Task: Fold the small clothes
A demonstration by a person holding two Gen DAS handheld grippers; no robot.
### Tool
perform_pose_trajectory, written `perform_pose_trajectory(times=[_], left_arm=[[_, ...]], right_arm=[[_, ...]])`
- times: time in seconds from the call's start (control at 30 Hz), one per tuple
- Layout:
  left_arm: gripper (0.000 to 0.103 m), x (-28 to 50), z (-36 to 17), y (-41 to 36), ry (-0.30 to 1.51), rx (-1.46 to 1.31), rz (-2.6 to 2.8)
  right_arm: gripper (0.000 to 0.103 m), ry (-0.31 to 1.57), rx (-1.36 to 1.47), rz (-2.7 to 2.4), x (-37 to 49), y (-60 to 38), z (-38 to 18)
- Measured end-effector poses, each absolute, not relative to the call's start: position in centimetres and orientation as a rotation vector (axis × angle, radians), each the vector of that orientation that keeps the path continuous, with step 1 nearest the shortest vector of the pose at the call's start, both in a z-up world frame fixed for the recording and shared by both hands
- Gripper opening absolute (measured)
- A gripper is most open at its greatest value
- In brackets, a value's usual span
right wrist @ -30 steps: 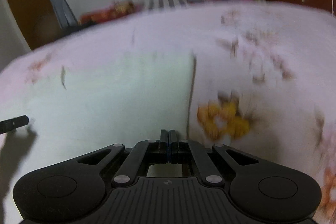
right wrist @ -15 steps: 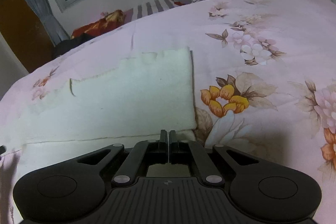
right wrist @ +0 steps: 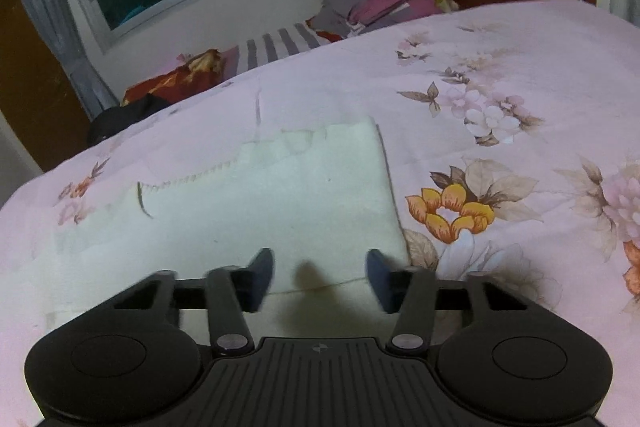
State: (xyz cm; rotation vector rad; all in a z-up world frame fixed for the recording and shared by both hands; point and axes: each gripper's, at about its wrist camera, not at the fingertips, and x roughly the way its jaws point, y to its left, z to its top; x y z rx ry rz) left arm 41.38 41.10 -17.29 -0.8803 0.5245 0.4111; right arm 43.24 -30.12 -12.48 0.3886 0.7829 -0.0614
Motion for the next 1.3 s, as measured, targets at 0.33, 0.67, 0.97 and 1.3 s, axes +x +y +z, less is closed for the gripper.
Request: perform_pose_trajectory(times=[0.33, 0.67, 0.97, 1.3], left_arm=[[0.003, 44.6, -15.8, 35.9, 0.53, -0.797, 0.19], [0.003, 50.8, -12.9, 16.9, 0.647, -0.541, -0.203], [0.003, 52.2, -14.4, 0.8, 0.779, -0.31, -0.431], [0.075, 48.9, -14.8, -5.0, 0.811, -0.112, -0.415]], right_arm=[[0.047, 0.792, 0.431, -0.07, 42.8, -30.8, -12.7], [0.047, 0.793, 0.438, -0.031, 41.8, -31.3, -13.0], [0.047, 0.757, 0.488, -0.047, 40.6, -34.2, -12.4], [0.047, 0.754, 0.622, 0.013, 40.7, -36.5, -11.7]])
